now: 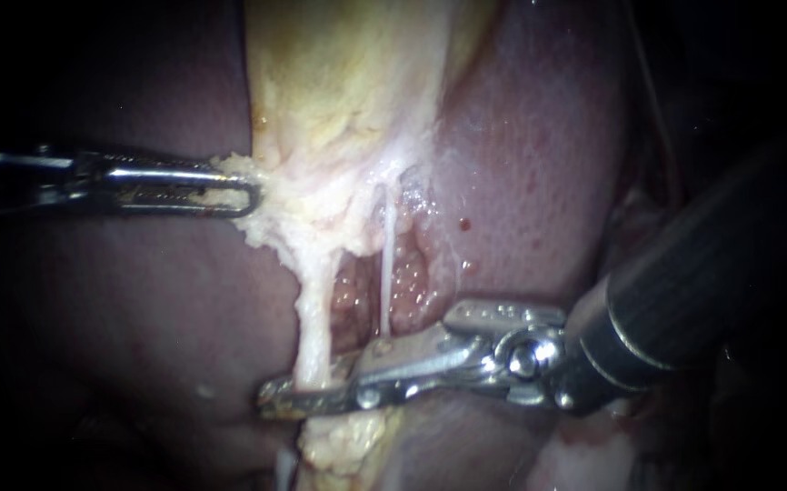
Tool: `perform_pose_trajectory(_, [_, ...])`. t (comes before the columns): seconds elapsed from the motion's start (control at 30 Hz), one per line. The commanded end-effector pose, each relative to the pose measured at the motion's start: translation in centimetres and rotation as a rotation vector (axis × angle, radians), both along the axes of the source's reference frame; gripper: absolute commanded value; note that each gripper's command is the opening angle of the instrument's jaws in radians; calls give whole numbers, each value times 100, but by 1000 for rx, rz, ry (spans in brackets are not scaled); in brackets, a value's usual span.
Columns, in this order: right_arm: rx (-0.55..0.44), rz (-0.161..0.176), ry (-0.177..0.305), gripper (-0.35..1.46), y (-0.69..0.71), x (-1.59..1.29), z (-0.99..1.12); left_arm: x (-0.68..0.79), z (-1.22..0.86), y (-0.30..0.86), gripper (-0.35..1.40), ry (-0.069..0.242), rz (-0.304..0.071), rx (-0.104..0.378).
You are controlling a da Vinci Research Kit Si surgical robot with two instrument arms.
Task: Going back first clip left tube
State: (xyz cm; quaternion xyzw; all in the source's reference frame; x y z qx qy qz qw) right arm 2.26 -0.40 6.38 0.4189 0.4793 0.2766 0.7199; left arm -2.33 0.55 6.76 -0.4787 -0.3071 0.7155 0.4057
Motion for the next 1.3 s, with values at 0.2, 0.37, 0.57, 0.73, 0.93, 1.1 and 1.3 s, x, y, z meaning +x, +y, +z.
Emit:
perform_pose_trajectory(0.2, [13, 0, 38, -15, 2, 0, 7, 1, 0, 0, -35, -1, 1, 0])
perform_pose_trajectory(0.37, [25, 36, 105, 45, 0, 4, 21, 2, -1, 0, -35, -1, 2, 0])
perform_pose_trajectory(0.57, [25, 47, 121, 48, 0, 5, 32, 3, -2, -1, -35, -2, 2, 0])
perform_pose_trajectory(0.73, [-7, 64, 121, 49, 5, 4, 47, 3, -3, -2, -35, -1, 0, 5])
perform_pose_trajectory(0.93, [-144, 118, 98, 50, 15, -1, 65, 4, -3, -2, -35, -1, 0, 5])
perform_pose_trajectory(1.1, [-230, 104, 83, 50, 20, -8, 70, 3, -5, -4, -35, -1, 0, 5])
perform_pose_trajectory(1.3, [-269, 106, 81, 50, 20, -18, 70, 3, -7, -6, -35, -1, -1, 5])
